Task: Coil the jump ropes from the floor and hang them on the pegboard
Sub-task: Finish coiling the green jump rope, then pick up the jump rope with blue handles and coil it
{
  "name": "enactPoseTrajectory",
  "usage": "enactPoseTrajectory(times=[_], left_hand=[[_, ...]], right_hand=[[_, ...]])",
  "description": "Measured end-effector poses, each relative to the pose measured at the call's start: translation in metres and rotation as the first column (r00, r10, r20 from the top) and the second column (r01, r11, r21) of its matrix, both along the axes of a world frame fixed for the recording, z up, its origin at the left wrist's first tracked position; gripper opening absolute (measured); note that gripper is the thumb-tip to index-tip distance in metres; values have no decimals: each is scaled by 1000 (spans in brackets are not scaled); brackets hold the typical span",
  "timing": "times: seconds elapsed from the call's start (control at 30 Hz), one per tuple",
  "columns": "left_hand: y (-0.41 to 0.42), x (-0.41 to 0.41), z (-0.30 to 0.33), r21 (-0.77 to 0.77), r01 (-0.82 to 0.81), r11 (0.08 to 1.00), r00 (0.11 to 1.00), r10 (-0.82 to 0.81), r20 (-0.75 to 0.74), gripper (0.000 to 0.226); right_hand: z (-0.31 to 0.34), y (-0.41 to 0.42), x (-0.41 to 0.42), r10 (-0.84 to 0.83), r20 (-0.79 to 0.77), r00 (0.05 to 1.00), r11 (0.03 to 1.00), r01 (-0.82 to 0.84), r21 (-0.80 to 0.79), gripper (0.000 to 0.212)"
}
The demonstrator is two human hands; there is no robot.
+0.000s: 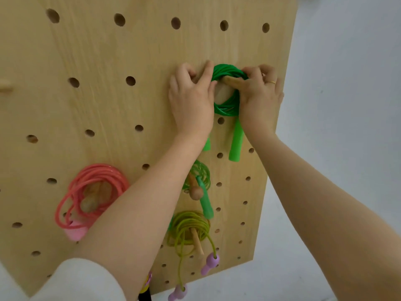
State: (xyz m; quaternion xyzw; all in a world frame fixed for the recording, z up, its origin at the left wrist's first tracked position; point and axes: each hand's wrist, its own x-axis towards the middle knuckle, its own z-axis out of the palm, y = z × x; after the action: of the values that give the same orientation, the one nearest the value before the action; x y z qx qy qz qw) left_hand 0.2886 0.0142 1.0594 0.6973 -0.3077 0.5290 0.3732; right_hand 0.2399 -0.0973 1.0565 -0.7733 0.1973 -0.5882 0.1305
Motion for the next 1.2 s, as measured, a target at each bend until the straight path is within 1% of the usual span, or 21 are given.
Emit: enactPoseTrajectory(times=[0.03, 0.07, 0.1, 0.17, 0.2, 0.27, 0.3, 0.37, 0.43, 0.5, 0.57, 0.63, 0.73, 0.8, 0.87, 0.93, 1.0, 1.03, 1.1, 1.2], left_hand=[[-3, -1, -1, 27, -41, 999, 999, 42, -24, 39], [-5, -3, -2, 94, -90, 991, 992, 98, -82, 43], [-6, -6, -5, 168, -136, 976, 980, 158, -125, 47], [-4, -14, -13, 263, -186, 947, 966, 225, -125, 56], [-1, -19, -18, 316, -182, 931, 962, 235, -139, 61], [5, -30, -31, 403, -109, 909, 949, 216, -231, 68], [8, -37, -38, 418, -55, 907, 936, 192, -294, 70], [16, -57, -53, 388, 41, 921, 912, 124, -391, 73], [26, -81, -69, 350, 98, 932, 901, 66, -428, 74], [37, -103, -92, 350, 149, 925, 907, 14, -422, 71], [52, -123, -125, 333, 195, 923, 918, -52, -394, 62], [75, -144, -167, 294, 181, 938, 916, -52, -398, 51], [118, -182, -229, 306, 86, 948, 901, 56, -430, 39], [148, -208, -266, 329, 113, 937, 835, 90, -543, 38], [175, -232, -298, 337, 139, 931, 726, 135, -674, 36], [202, -250, -333, 364, 162, 917, 611, 196, -767, 30], [227, -261, -362, 351, 188, 917, 480, 226, -848, 29], [239, -263, -373, 326, 175, 929, 418, 230, -879, 28], [265, -262, -393, 285, 96, 954, 300, 245, -922, 28], [303, -257, -422, 244, -37, 969, 165, 247, -955, 27]], right_hand=[[-4, -1, -1, -38, -51, 998, 998, 35, -50, 36], [-9, -1, -5, -19, -107, 994, 997, 12, -73, 43], [-14, -1, -10, 32, -170, 985, 996, -44, -71, 50], [-25, -2, -19, 122, -287, 950, 989, -142, -50, 62], [-31, -3, -24, 155, -339, 928, 984, -175, -31, 67], [-44, -7, -37, 178, -445, 878, 980, -201, -5, 73], [-52, -8, -44, 177, -492, 853, 979, -203, 1, 74], [-71, -8, -63, 193, -531, 825, 977, -214, 23, 76], [-89, -3, -86, 234, -520, 821, 969, -238, 61, 70], [-106, 4, -109, 272, -512, 815, 956, -290, 46, 53], [-125, 14, -131, 330, -536, 777, 924, -381, 17, 34], [-149, 29, -150, 425, -593, 684, 866, -499, 45, 26], [-197, 56, -170, 497, -725, 477, 775, -620, 124, 24], [-232, 77, -179, 520, -787, 331, 719, -667, 195, 24], [-265, 98, -186, 522, -831, 190, 677, -685, 269, 25], [-291, 120, -190, 529, -844, 82, 647, -683, 339, 27], [-313, 141, -192, 547, -837, -8, 619, -669, 411, 27], [-323, 151, -191, 553, -832, -47, 608, -661, 441, 27], [-342, 171, -187, 558, -822, -114, 590, -642, 490, 28], [-368, 206, -174, 541, -812, -219, 554, -634, 540, 29]])
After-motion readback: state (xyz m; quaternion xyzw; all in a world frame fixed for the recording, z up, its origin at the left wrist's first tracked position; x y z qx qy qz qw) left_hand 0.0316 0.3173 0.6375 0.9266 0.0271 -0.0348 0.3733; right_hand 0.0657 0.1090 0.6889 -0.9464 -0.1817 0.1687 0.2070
